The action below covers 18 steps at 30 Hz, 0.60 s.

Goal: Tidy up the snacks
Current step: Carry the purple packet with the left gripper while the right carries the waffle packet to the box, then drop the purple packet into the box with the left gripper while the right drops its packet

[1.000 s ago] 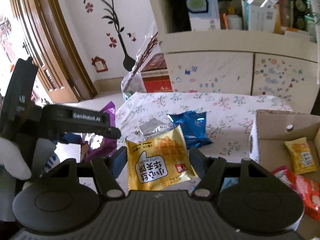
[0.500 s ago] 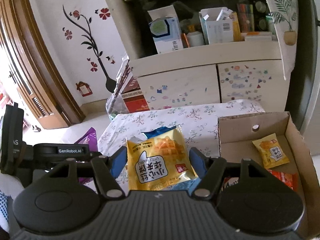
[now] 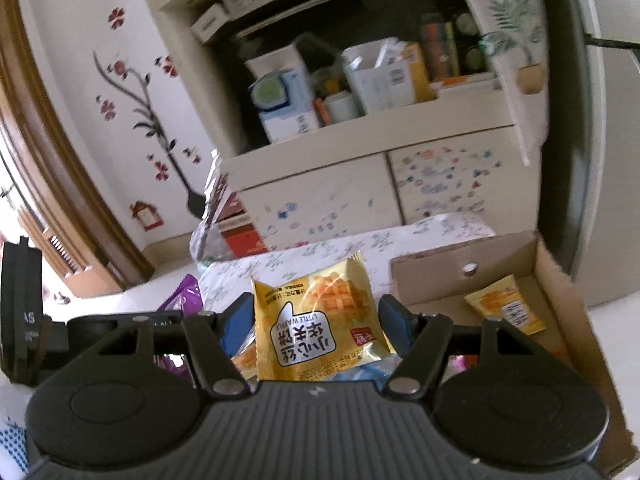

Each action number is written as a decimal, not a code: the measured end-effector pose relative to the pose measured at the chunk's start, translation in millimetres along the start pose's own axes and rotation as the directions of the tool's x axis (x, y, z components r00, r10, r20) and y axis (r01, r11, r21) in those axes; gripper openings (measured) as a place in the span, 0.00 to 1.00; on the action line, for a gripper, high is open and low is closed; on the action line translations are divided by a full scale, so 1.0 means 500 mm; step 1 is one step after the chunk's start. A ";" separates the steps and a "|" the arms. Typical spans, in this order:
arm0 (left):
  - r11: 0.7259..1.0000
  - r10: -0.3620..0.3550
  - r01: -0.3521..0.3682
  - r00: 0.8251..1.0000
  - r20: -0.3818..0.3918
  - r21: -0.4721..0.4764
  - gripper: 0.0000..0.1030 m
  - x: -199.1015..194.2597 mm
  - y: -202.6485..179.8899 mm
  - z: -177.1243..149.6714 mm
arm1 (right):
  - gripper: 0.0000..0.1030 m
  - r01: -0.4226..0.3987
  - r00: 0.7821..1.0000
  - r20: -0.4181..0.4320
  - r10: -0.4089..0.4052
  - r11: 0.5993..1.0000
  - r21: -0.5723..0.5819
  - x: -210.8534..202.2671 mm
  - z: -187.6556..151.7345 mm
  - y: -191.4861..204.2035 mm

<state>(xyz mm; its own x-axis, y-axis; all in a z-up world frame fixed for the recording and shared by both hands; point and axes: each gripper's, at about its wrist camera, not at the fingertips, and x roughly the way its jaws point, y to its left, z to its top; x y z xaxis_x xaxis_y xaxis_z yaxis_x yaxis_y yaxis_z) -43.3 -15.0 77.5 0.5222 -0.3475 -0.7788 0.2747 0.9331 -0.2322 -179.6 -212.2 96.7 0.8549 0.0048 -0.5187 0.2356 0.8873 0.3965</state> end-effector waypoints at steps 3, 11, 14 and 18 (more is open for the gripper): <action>0.998 -0.033 0.033 0.999 0.006 0.062 0.80 0.005 -0.048 -0.010 | 0.67 0.027 0.999 0.019 -0.028 0.999 0.031 -0.013 0.008 -0.028; 0.964 -0.163 0.165 0.986 -0.029 0.209 0.80 0.032 -0.168 -0.052 | 0.67 0.116 0.991 0.056 -0.125 0.984 0.134 -0.040 0.025 -0.105; 0.944 -0.214 0.222 0.975 -0.060 0.245 0.80 0.042 -0.203 -0.068 | 0.67 0.154 0.985 0.052 -0.166 0.970 0.186 -0.043 0.026 -0.135; 0.915 -0.259 0.274 0.962 -0.088 0.297 0.80 0.055 -0.243 -0.096 | 0.67 0.166 0.982 0.047 -0.183 0.953 0.253 -0.047 0.025 -0.166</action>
<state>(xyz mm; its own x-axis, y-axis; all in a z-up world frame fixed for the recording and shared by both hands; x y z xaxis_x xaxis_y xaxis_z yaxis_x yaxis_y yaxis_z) -100.9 -133.4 56.3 0.3597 -0.5679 -0.7404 0.6340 0.7309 -0.2526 -213.2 -291.8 85.4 0.8183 -0.1794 -0.5461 0.4828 0.7302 0.4834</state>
